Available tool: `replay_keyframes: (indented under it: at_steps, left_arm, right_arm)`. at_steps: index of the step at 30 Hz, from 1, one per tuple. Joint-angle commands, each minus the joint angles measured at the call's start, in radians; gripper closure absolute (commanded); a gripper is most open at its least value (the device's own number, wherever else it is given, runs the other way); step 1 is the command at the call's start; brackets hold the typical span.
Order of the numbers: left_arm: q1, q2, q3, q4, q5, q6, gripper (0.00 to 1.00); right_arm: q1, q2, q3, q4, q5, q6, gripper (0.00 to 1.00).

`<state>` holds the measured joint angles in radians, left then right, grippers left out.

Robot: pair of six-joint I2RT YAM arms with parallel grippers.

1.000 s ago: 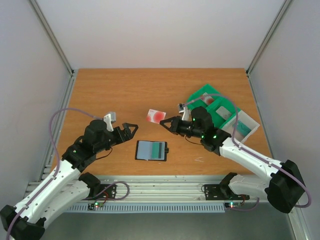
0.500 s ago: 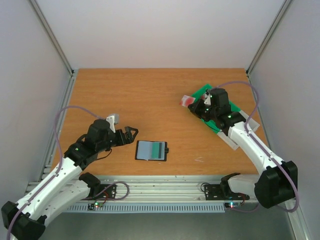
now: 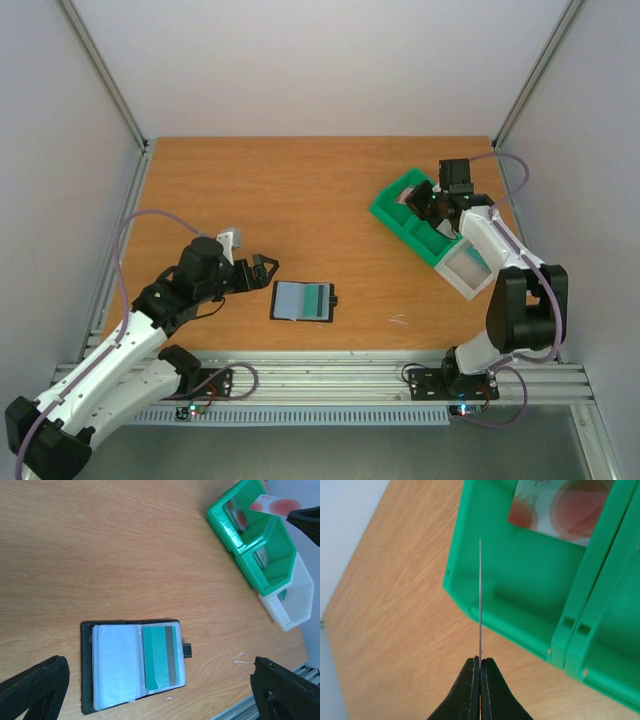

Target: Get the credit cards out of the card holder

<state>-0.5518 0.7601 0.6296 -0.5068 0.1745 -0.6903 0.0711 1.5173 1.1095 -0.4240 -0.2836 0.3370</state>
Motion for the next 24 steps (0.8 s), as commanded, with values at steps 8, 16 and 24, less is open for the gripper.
replay_keyframes:
  at_steps: [8, 16, 24]
  left_arm:
    - [-0.002, 0.023, 0.011, 0.030, 0.012, 0.015, 0.01]
    - [-0.002, 0.031, 0.012, 0.023, 0.012, 0.018, 0.01]
    - [-0.002, 0.039, 0.013, 0.026, 0.010, 0.023, 0.01]
  right_arm:
    - [-0.056, 0.193, 0.138, 0.001, 0.066, 0.020, 0.99]
    - [-0.100, 0.278, 0.158, 0.074, 0.036, 0.041, 0.99]
    - [-0.115, 0.334, 0.182, 0.132, -0.002, 0.048, 0.99]
